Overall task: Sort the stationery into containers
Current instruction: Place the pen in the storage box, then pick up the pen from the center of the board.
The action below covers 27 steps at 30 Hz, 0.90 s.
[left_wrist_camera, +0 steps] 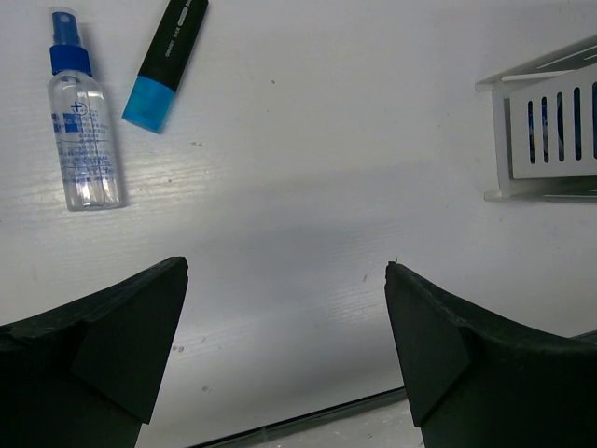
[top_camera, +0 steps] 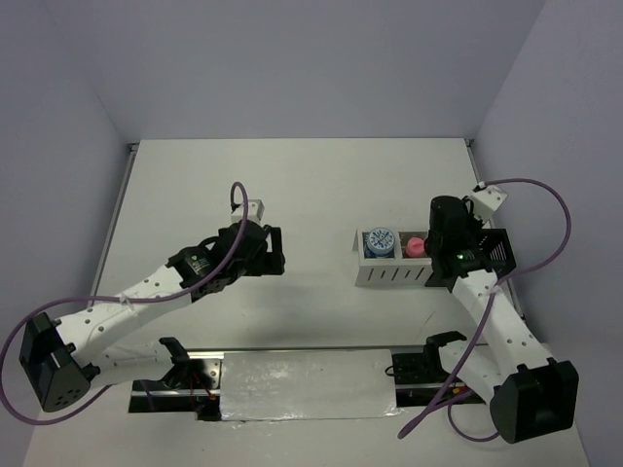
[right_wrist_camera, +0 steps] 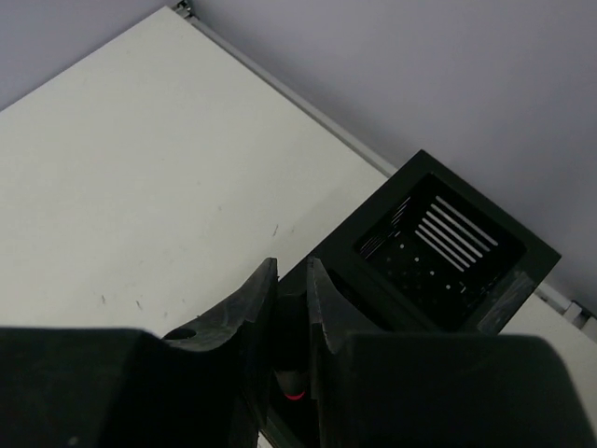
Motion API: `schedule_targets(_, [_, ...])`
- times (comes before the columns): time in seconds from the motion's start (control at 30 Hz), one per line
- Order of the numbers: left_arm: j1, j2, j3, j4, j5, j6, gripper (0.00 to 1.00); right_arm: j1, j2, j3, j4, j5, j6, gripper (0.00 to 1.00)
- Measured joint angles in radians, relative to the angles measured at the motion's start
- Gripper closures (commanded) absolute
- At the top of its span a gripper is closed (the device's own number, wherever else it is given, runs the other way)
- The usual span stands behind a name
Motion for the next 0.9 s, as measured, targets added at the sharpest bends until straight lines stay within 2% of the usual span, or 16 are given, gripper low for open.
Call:
schedule_targets(0.03, [0.002, 0.002, 0.001, 0.000, 0.002, 0.001, 0.01, 0.000, 0.000, -0.007, 0.000, -0.006, 0.014, 0.82])
schedule_targets(0.07, [0.003, 0.005, 0.002, -0.001, 0.002, 0.004, 0.01, 0.000, 0.000, -0.013, 0.001, -0.011, 0.026, 0.55])
schedule_targets(0.1, [0.006, 0.008, 0.002, 0.000, 0.005, 0.010, 0.01, 0.000, 0.000, -0.022, 0.008, -0.018, 0.047, 0.38])
schedule_targets(0.13, [0.007, 0.013, 0.002, 0.000, 0.005, 0.015, 0.01, 0.000, 0.000, -0.032, 0.010, -0.024, 0.055, 0.06])
schedule_targets(0.17, [0.008, 0.019, 0.002, 0.000, 0.006, 0.018, 0.01, 0.000, 0.000, -0.051, 0.018, -0.035, 0.065, 0.05])
schedule_targets(0.2, [0.010, 0.025, 0.002, 0.001, 0.007, 0.020, 0.01, -0.001, 0.000, -0.064, 0.024, -0.041, 0.078, 0.00])
schedule_targets(0.37, [0.023, 0.051, 0.002, 0.014, 0.010, 0.024, 0.01, 0.000, -0.011, -0.087, 0.006, -0.063, 0.101, 0.00])
schedule_targets(0.53, [0.061, 0.111, 0.002, 0.065, 0.020, 0.070, 0.02, 0.000, -0.098, -0.061, -0.034, -0.130, 0.106, 0.00])
schedule_targets(0.7, [0.155, 0.255, 0.018, 0.145, 0.113, 0.157, 0.07, 0.000, -0.256, -0.021, -0.038, -0.317, 0.064, 0.00])
schedule_targets(0.9, [0.249, 0.454, 0.114, 0.166, 0.197, 0.257, 0.10, 0.005, -0.376, -0.005, -0.047, -0.560, 0.014, 0.00])
